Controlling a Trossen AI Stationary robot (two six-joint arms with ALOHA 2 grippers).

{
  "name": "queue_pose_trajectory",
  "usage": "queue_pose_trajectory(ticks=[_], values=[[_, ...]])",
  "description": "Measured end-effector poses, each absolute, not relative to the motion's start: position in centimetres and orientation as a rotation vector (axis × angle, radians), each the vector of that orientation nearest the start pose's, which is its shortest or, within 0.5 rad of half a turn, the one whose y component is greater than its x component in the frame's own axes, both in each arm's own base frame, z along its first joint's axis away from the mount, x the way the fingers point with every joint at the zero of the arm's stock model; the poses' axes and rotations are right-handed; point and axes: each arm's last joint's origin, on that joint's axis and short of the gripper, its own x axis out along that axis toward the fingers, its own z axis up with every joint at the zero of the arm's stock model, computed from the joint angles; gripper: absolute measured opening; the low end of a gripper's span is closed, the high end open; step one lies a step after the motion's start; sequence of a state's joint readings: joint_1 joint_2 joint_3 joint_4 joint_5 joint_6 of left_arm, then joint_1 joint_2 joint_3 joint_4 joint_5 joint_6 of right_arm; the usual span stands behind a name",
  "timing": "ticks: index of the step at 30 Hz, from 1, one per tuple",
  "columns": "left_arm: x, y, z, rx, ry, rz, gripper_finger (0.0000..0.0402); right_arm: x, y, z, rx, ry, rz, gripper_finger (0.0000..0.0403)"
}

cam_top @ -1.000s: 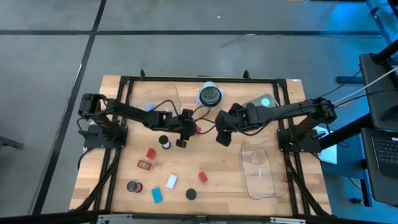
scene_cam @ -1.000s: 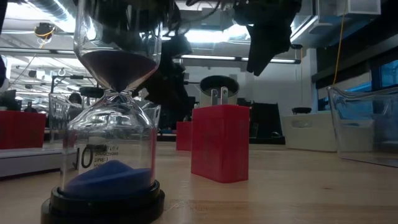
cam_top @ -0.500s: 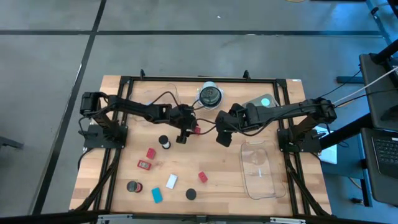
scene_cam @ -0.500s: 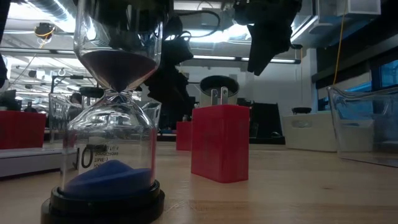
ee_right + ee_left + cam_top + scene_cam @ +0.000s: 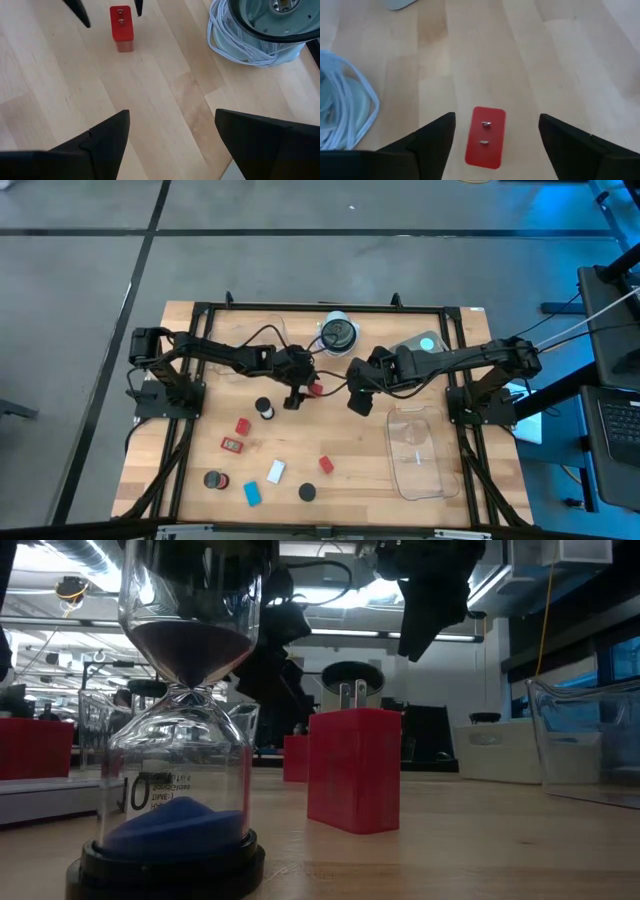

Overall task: Pick & Place Office items
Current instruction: Put the top right red charger adapter into the left transparent bin

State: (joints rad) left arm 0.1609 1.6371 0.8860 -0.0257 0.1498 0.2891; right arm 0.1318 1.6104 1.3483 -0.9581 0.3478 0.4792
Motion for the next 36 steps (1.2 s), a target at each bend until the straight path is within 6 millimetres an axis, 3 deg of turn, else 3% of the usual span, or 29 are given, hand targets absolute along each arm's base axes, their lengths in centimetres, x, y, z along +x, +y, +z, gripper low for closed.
queue_pose_trajectory(ticks=[6, 15, 25, 30, 36], values=[[32.6, 4.9, 17.3, 0.196, 0.751, -0.116, 0.0298, 31.4, 3.2, 27.3, 0.130, 1.105, -0.464, 0.0297], [33.5, 5.5, 13.7, 0.210, 0.831, -0.099, 0.0295, 31.4, 3.2, 27.2, 0.128, 1.108, -0.464, 0.0297], [33.5, 5.6, 13.7, 0.241, 0.826, -0.102, 0.0288, 31.4, 3.2, 27.2, 0.113, 1.108, -0.457, 0.0297], [33.5, 5.6, 13.7, 0.212, 0.829, -0.089, 0.0241, 31.4, 3.1, 27.3, 0.102, 1.107, -0.460, 0.0297], [33.5, 5.6, 13.6, 0.171, 0.834, -0.075, 0.0138, 31.4, 3.1, 27.3, 0.087, 1.098, -0.480, 0.0297]])
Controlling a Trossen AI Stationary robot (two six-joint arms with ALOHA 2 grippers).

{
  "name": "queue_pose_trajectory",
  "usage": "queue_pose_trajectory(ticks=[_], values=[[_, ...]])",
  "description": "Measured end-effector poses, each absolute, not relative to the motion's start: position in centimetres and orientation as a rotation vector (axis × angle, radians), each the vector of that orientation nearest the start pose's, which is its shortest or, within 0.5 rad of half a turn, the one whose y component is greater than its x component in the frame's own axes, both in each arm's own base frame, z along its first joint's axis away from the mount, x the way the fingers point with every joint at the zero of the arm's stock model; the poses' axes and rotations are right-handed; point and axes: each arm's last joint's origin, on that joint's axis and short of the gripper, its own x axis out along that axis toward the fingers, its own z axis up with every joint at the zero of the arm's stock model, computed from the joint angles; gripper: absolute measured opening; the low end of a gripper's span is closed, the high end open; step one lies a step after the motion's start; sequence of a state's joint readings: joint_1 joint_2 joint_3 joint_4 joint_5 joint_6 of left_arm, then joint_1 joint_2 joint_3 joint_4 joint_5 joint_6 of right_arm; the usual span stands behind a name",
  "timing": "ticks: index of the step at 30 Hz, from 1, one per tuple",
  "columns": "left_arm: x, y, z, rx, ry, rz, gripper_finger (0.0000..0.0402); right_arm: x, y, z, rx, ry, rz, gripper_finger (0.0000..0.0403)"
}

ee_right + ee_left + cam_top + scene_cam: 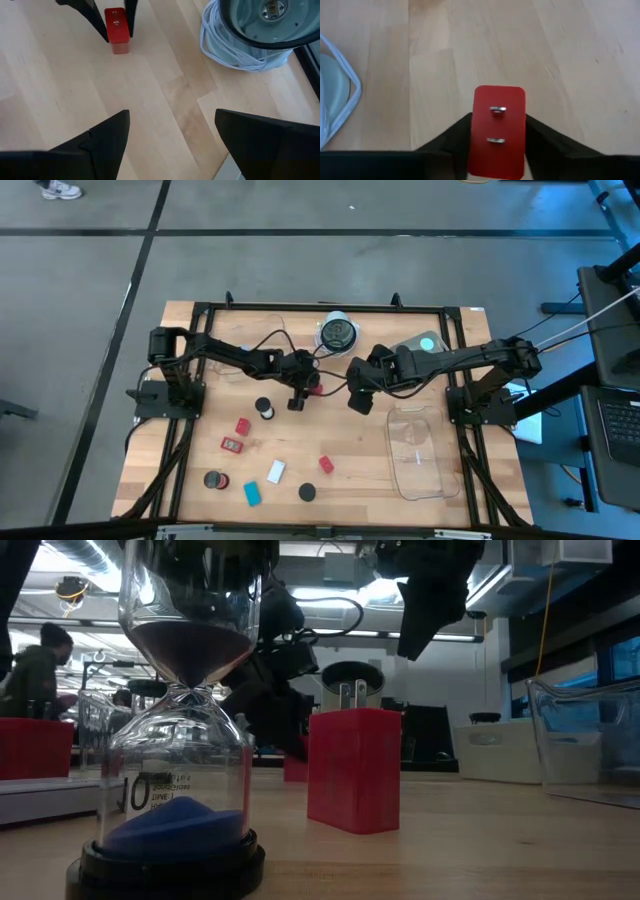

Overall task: Pick & Place Office items
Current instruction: Put the top right red charger adapter into the left transparent bin

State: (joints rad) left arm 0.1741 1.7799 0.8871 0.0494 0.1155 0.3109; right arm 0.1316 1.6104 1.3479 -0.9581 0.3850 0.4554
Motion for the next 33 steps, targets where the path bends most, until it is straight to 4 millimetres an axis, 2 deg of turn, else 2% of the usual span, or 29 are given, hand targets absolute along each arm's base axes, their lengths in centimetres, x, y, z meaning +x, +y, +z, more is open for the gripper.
queue_pose_trajectory(ticks=[2, 5, 9, 12, 15, 19, 23, 26, 28, 33], values=[[33.5, 5.5, 13.7, 0.130, 0.831, -0.065, 0.0115, 31.4, 3.1, 27.3, 0.087, 1.098, -0.480, 0.0297], [33.7, 5.6, 14.4, -0.001, 0.815, -0.003, 0.0115, 31.4, 3.1, 27.3, 0.086, 1.098, -0.480, 0.0297], [33.6, 5.6, 16.4, -0.094, 0.749, 0.110, 0.0115, 31.4, 3.1, 27.3, 0.084, 1.099, -0.479, 0.0297], [32.7, 5.6, 18.6, -0.121, 0.715, 0.171, 0.0115, 31.4, 3.0, 27.3, 0.084, 1.100, -0.479, 0.0297], [31.1, 5.6, 21.4, -0.106, 0.685, 0.243, 0.0115, 31.4, 3.1, 27.3, 0.084, 1.100, -0.479, 0.0297], [27.9, 5.4, 25.0, -0.093, 0.663, 0.382, 0.0115, 31.4, 3.1, 27.3, 0.084, 1.100, -0.479, 0.0297], [24.4, 5.2, 27.4, -0.093, 0.647, 0.541, 0.0115, 31.4, 3.1, 27.3, 0.084, 1.100, -0.479, 0.0297], [22.0, 5.0, 27.7, -0.103, 0.669, 0.641, 0.0115, 31.4, 3.1, 27.3, 0.085, 1.099, -0.479, 0.0297], [20.8, 4.9, 27.1, -0.122, 0.680, 0.690, 0.0115, 31.4, 3.1, 27.3, 0.085, 1.099, -0.479, 0.0297], [19.1, 5.5, 23.8, -0.197, 0.728, 0.749, 0.0115, 31.4, 3.1, 27.3, 0.086, 1.097, -0.479, 0.0297]])
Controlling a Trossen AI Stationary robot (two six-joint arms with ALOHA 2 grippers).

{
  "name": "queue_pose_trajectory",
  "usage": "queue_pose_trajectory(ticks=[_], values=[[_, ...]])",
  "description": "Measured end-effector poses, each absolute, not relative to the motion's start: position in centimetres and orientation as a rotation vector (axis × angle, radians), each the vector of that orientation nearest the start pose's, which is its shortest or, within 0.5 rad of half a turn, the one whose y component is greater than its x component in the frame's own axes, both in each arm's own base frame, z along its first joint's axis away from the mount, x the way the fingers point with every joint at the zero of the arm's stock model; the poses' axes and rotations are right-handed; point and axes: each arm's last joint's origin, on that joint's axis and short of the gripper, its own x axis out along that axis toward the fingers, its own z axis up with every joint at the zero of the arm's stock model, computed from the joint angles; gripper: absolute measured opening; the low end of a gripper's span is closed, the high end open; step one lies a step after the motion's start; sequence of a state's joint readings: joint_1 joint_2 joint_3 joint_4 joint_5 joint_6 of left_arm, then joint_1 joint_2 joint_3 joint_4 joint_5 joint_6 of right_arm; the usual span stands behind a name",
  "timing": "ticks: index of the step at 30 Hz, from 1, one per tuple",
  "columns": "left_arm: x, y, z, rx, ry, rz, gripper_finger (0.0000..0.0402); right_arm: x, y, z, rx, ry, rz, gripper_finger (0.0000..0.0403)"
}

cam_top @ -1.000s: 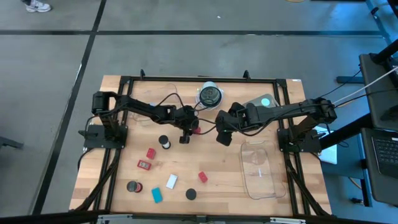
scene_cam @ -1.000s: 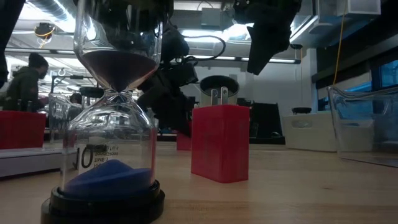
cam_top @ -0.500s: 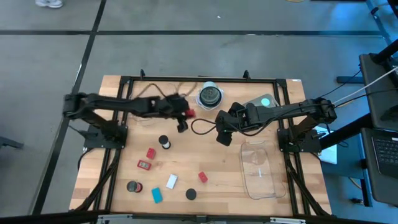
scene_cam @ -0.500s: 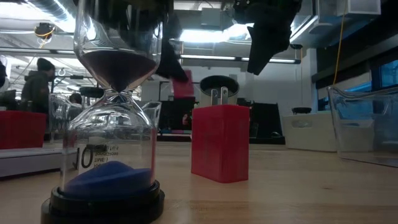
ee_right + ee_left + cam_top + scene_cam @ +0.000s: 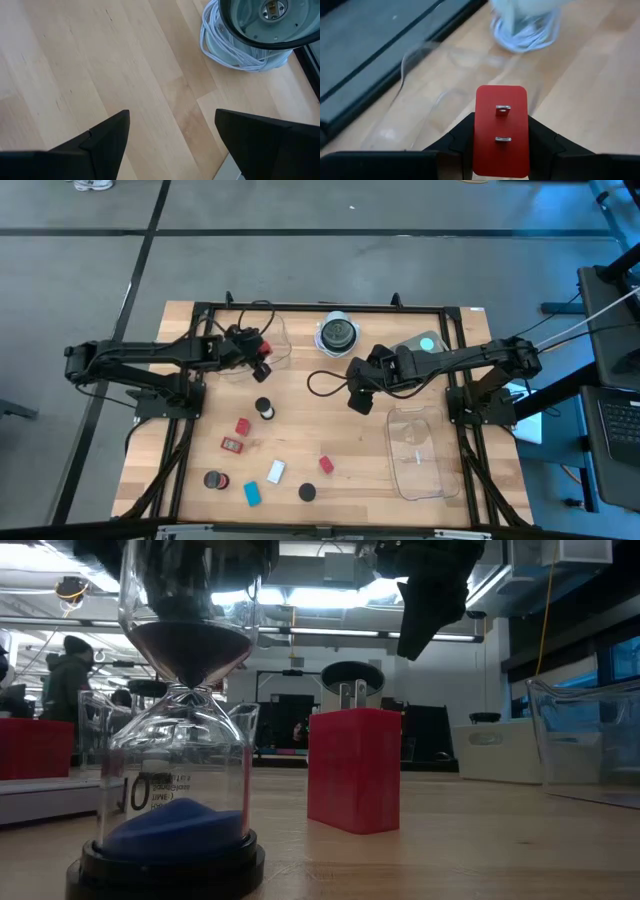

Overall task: Pick & Place Office items
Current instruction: Put the top right red charger adapter into the left transparent bin

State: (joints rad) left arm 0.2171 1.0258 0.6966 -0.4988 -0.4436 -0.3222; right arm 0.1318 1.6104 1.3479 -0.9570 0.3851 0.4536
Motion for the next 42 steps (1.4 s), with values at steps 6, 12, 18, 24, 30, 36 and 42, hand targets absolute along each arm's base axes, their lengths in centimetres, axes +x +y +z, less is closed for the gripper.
queue_pose_trajectory(ticks=[6, 12, 18, 24, 30, 36, 42], values=[[18.5, 7.1, 20.5, -0.277, 0.723, 0.776, 0.0115, 31.6, 3.1, 27.4, 0.103, 1.067, -0.488, 0.0297], [18.2, 9.0, 18.6, -0.328, 0.715, 0.800, 0.0115, 31.6, 3.0, 27.4, 0.089, 1.053, -0.510, 0.0297], [18.1, 10.8, 16.7, -0.364, 0.803, 0.824, 0.0115, 31.6, 3.0, 27.4, 0.092, 1.052, -0.511, 0.0297], [18.9, 12.1, 15.7, -0.398, 0.769, 0.814, 0.0115, 31.6, 3.0, 27.4, 0.091, 1.053, -0.511, 0.0297], [18.8, 12.7, 15.0, -0.416, 0.791, 0.857, 0.0115, 31.6, 3.0, 27.4, 0.092, 1.052, -0.511, 0.0297], [18.9, 12.9, 14.8, -0.422, 0.790, 0.870, 0.0141, 31.6, 3.0, 27.4, 0.079, 1.050, -0.516, 0.0297], [18.9, 12.9, 14.8, -0.417, 0.788, 0.870, 0.0152, 31.6, 3.0, 27.4, 0.079, 1.050, -0.516, 0.0297]])
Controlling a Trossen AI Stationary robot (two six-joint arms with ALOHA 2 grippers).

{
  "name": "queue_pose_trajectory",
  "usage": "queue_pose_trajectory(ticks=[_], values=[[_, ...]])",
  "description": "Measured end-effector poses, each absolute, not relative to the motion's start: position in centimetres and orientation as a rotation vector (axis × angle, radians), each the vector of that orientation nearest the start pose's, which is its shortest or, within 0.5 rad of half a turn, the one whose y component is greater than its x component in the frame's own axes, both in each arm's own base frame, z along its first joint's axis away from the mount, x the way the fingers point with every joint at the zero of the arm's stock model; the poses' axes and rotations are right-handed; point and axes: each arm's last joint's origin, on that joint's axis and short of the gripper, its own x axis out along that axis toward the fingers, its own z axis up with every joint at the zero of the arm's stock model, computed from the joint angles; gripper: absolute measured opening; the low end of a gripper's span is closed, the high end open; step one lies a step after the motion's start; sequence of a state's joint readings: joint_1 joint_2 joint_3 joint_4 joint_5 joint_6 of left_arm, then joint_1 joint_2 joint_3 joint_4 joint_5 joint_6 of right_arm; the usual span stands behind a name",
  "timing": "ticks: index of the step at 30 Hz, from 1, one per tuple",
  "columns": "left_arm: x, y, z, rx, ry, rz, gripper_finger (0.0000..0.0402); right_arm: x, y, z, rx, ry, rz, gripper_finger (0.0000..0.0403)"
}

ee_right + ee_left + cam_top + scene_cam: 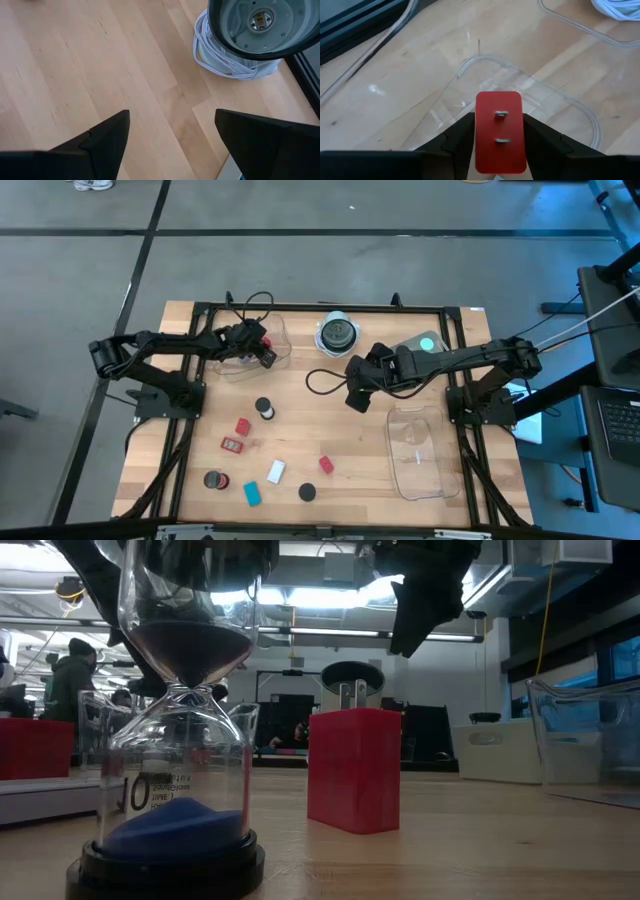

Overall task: Pick & Place Office items
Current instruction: Put the top right red charger adapter into the left transparent bin, then put the left red charger adapter into the left transparent bin

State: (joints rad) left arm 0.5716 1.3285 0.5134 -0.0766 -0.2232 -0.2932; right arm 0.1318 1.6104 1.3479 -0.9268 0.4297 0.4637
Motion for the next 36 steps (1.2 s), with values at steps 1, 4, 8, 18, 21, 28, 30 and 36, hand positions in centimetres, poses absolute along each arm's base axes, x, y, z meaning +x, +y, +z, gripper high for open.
queue_pose_trajectory(ticks=[1, 4, 8, 18, 21, 28, 30, 36], values=[[18.9, 12.9, 14.9, -0.416, 0.788, 0.872, 0.0153, 31.6, 3.0, 27.4, 0.079, 1.050, -0.516, 0.0297], [19.0, 13.0, 15.3, -0.397, 0.779, 0.868, 0.0158, 31.6, 3.0, 27.4, 0.079, 1.050, -0.516, 0.0297], [19.2, 13.1, 17.1, -0.357, 0.749, 0.852, 0.0169, 31.6, 3.0, 27.4, 0.078, 1.051, -0.516, 0.0297], [18.6, 11.1, 22.5, -0.335, 0.641, 0.650, 0.0173, 31.6, 3.0, 27.4, 0.078, 1.051, -0.515, 0.0297], [18.8, 9.3, 23.3, -0.423, 0.609, 0.470, 0.0170, 31.6, 3.0, 27.4, 0.078, 1.051, -0.515, 0.0297], [20.0, 3.4, 24.3, -0.535, 0.603, 0.100, 0.0169, 31.6, 3.0, 27.4, 0.068, 1.054, -0.509, 0.0297], [20.2, 1.6, 24.4, -0.552, 0.624, 0.029, 0.0169, 31.6, 3.0, 27.4, 0.066, 1.053, -0.511, 0.0297], [19.0, -2.5, 23.1, -0.868, 0.910, -0.039, 0.0169, 31.6, 3.0, 27.6, 0.040, 1.001, -0.610, 0.0297]])
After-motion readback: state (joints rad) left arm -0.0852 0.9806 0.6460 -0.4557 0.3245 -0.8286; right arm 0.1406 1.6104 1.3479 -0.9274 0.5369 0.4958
